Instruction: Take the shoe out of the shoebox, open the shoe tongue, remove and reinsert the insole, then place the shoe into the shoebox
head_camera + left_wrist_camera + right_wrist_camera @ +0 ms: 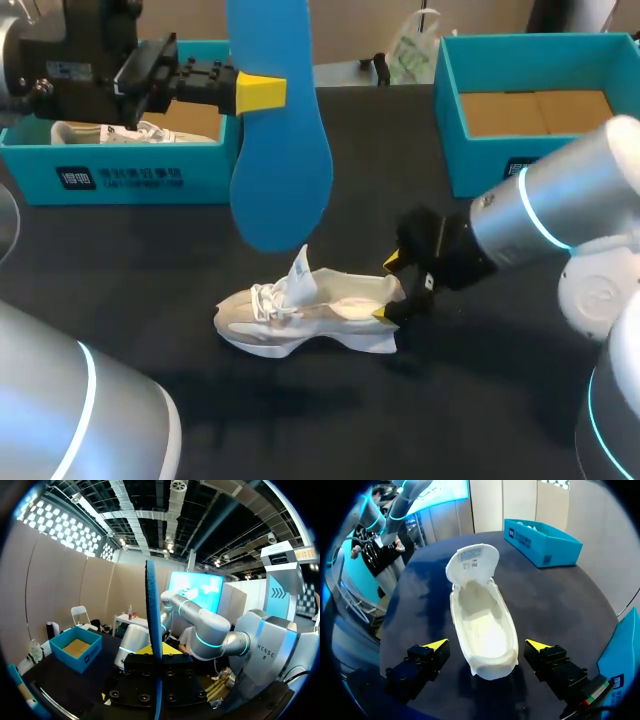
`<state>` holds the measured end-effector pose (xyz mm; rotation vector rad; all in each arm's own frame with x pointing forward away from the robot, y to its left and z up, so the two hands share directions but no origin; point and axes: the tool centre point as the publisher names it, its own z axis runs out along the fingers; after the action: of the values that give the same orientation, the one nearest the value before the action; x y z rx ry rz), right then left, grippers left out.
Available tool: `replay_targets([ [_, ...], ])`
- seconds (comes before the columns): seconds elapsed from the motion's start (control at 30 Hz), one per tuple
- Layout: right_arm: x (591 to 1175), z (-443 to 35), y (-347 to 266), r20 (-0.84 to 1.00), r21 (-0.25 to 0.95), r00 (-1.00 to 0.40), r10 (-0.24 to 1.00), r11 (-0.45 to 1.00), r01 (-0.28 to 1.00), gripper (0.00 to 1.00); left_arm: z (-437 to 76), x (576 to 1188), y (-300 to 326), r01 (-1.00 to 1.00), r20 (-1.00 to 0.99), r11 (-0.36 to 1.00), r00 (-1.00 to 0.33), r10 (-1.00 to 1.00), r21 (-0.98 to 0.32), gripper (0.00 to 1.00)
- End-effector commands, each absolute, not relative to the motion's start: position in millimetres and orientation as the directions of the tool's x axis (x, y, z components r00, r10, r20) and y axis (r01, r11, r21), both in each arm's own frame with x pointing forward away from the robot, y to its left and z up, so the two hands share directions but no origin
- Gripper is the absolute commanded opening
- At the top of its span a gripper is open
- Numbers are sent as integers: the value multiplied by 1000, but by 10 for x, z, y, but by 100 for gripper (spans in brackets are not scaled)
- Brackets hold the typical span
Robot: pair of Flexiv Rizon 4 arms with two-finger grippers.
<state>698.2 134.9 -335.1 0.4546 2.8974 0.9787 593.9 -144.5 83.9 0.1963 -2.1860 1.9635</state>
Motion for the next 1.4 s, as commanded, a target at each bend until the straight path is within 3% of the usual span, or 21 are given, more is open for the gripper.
replay_targets([
  [0.03,6956,-3254,1388,42,241,-949,313,918,314,100,841,5959,-1462,-228,233,113,-972,35,-967,0],
  [0.57,6851,-3155,1547,55,39,-923,381,923,383,100,841,5959,-1462,-228,233,113,-972,35,-967,0],
  [1.07,6884,-3174,1569,26,77,-925,380,922,380,100,841,5959,-1462,-228,233,113,-972,35,-967,0],
  [1.4,7118,-3125,1771,-2,88,-951,309,947,308,100,841,5959,-1462,-228,233,113,-972,35,-967,0],
])
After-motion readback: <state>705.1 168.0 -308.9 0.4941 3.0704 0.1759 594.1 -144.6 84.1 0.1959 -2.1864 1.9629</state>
